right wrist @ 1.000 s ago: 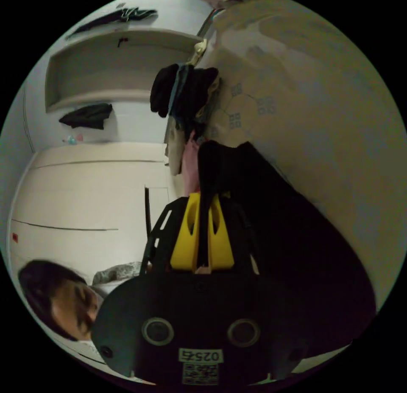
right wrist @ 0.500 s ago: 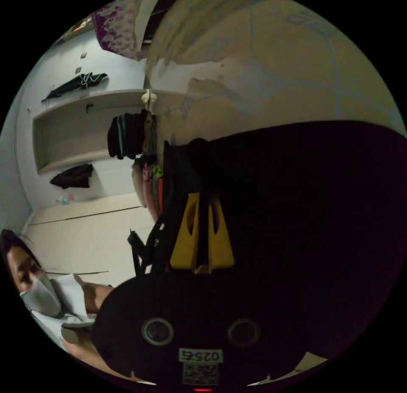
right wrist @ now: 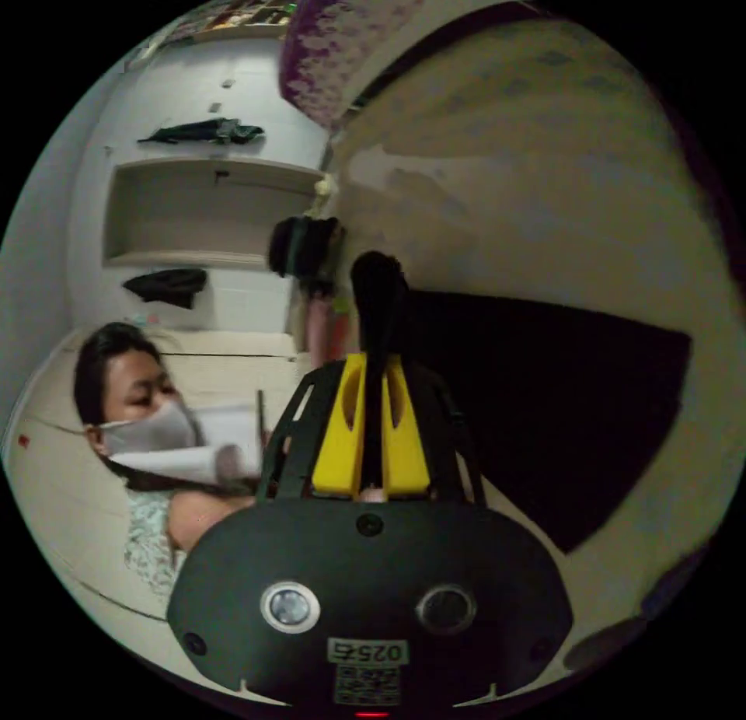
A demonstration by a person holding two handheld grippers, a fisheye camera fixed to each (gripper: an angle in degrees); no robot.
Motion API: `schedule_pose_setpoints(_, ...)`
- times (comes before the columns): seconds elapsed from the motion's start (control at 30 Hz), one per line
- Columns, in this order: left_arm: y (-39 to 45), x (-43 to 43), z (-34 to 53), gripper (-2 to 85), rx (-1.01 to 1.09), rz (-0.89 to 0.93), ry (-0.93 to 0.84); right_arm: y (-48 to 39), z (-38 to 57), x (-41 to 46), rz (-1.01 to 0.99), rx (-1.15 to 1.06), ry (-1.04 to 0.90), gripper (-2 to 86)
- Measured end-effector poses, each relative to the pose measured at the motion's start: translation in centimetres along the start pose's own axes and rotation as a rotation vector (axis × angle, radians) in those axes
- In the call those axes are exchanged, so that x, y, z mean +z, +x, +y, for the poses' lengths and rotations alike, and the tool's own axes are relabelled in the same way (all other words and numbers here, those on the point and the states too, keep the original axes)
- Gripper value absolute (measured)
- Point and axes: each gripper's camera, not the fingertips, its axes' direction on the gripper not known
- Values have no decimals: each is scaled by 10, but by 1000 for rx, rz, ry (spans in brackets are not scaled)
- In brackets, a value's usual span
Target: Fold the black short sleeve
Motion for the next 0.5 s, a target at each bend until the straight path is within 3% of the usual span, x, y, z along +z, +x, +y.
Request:
schedule_pose_setpoints(0.03,8,-2,-8,-8,44,-9,-21,44,9,11,126,103,-5,7)
schedule_pose_setpoints(0.13,23,-8,-26,-8,95,5,-74,146,25,64,239,271,-46,8)
schedule_pose_setpoints(0.2,29,-19,-39,-8,120,-26,-96,170,41,61,42,317,80,6)
schedule_pose_setpoints(0.37,31,-46,-65,-9,132,-72,-84,122,70,57,-33,187,193,6)
schedule_pose_setpoints(0.5,49,-69,-83,-8,202,-107,-103,55,85,46,227,39,237,9)
